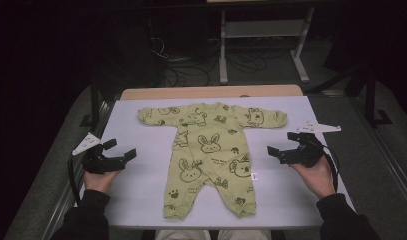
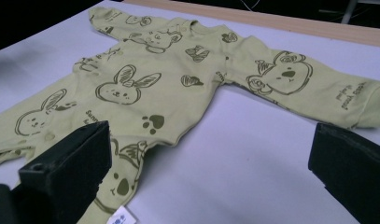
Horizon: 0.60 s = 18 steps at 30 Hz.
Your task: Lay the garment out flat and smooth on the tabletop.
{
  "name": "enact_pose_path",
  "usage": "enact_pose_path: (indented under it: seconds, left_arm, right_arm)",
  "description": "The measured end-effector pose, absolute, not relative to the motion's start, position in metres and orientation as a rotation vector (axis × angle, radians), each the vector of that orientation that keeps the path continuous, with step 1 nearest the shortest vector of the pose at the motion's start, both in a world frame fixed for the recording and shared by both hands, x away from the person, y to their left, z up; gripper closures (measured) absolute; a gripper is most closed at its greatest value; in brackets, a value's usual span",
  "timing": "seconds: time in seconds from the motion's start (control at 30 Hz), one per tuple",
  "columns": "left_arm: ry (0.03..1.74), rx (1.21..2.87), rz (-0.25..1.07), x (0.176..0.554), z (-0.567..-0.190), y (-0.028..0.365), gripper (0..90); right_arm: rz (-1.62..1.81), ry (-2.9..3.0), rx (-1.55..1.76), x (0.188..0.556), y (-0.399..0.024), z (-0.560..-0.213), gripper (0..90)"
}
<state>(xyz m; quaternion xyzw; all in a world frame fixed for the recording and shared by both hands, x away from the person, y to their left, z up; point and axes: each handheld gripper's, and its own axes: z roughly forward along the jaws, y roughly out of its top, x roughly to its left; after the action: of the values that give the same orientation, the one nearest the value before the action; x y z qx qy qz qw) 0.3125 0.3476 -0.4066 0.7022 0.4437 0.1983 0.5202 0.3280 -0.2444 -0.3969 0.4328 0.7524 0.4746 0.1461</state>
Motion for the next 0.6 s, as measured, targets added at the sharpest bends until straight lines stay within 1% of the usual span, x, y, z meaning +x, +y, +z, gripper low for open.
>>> enact_pose_path:
  seconds: [0.33,0.6]
  left_arm:
    - [1.068,1.709,0.508,0.289,-0.413,0.352,0.0]
    - [1.052,1.770,0.467,0.284,-0.419,0.356,0.0]
  right_arm:
    - [1.364,2.174,1.225,0.307,-0.249,-0.410,0.0]
    - [1.344,2.163,1.240,0.293,-0.249,-0.418,0.0]
